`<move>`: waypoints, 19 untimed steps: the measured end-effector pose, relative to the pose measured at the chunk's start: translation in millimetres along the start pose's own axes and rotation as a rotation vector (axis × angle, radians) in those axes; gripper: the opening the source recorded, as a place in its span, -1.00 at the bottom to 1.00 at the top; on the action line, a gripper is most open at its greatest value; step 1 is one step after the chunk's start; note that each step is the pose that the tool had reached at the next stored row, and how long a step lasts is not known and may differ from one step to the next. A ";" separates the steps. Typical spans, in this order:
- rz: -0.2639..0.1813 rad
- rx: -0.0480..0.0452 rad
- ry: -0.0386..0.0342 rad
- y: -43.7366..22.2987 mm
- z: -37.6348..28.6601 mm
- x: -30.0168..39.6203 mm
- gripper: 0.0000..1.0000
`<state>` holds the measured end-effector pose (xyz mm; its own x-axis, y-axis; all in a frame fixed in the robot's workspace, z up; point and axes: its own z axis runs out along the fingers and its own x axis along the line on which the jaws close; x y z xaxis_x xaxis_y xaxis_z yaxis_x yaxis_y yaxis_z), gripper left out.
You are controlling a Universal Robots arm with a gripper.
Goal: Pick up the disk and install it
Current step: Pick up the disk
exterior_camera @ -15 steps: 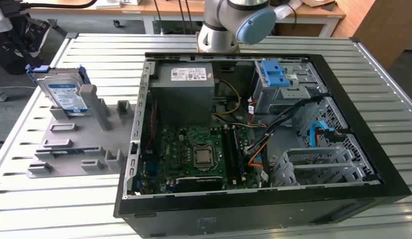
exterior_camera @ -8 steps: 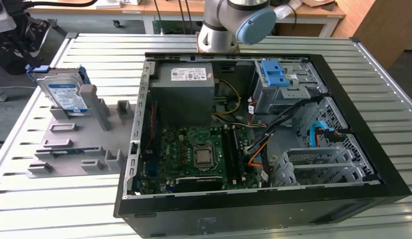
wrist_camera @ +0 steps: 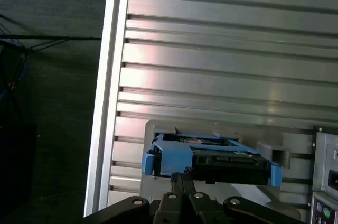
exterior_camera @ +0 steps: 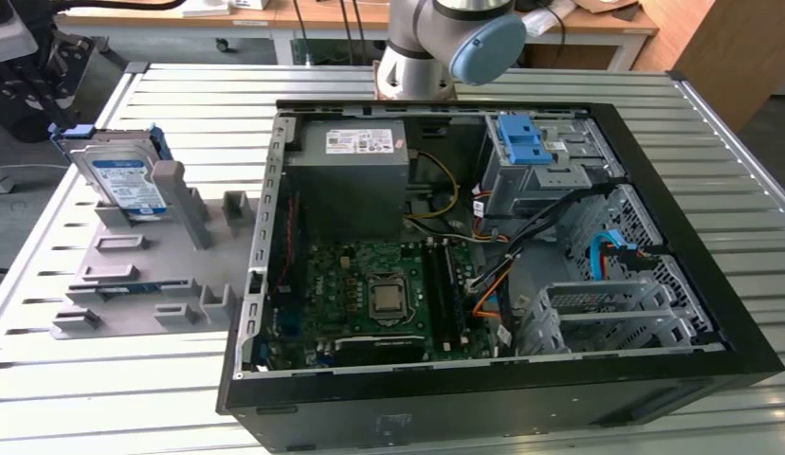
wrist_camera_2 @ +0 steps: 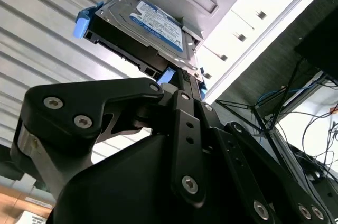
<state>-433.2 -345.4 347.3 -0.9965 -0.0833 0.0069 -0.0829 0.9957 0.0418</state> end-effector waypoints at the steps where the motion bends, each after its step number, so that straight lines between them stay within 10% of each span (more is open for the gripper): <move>1: -0.007 0.0000 0.0002 0.0 0.0 0.1 -0.79; 19: -0.103 0.0007 0.0042 0.1 0.0 1.2 -0.79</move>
<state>-434.4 -345.4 347.2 -0.9827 -0.1849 0.0068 -0.1845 0.9819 0.0418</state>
